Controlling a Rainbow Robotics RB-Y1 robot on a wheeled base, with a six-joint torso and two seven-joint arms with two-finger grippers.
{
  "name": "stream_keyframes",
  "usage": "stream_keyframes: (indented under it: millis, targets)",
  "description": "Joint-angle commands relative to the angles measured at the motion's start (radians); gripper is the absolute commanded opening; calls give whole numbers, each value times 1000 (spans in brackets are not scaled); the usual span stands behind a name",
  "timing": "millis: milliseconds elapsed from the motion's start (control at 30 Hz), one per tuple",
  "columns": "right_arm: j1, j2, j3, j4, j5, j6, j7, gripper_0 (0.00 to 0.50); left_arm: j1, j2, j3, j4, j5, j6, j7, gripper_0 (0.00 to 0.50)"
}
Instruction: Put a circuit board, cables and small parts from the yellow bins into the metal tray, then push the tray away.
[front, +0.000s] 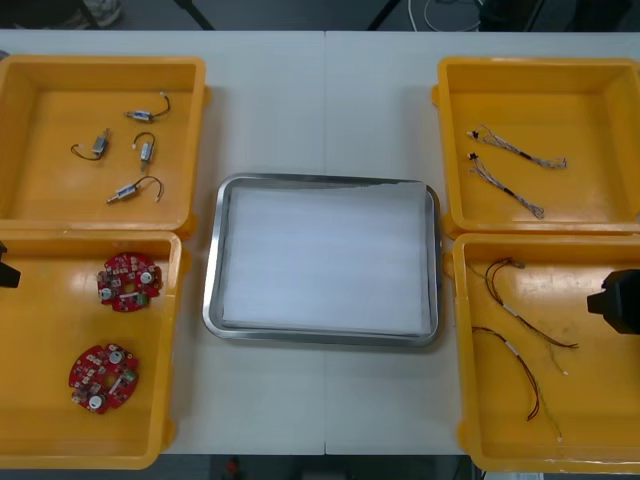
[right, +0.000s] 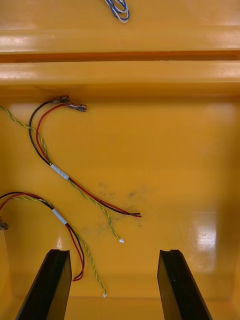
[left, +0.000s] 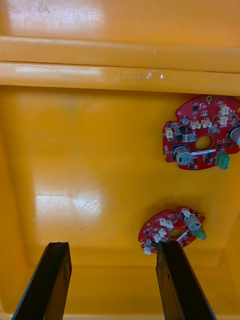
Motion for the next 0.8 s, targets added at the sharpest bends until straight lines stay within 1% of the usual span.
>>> stream_keyframes:
  millis: [33,267,367,433,500,567,600,633,800]
  targets:
    - [-1,-36,-9,-38,-21,3,-20,500,49,-2,-8,-51,-2,-52,-20,500]
    - [45,-36,54,-57,-41,3,-13,500,110,-9,-36,-131,-9,-125,12,500]
    - [77,-36,90,-71,-45,3,-8,500,135,-24,-56,-160,-25,-158,58,500]
    - [110,-36,120,-80,-48,-1,-7,500,144,-32,-97,-186,-58,-178,89,500]
    - [129,-36,139,-88,-48,-30,-4,500,147,-39,-125,-202,-87,-186,109,500]
    - [156,-37,171,-100,-41,-67,1,500,150,-50,-174,-226,-143,-198,149,500]
    - [162,-37,180,-100,-38,-75,1,500,150,-53,-188,-229,-155,-203,159,500]
    - [174,-37,203,-103,-24,-99,7,500,150,-62,-226,-235,-190,-220,189,500]
    - [209,-36,268,-101,7,-193,16,500,161,-91,-312,-237,-272,-253,209,500]
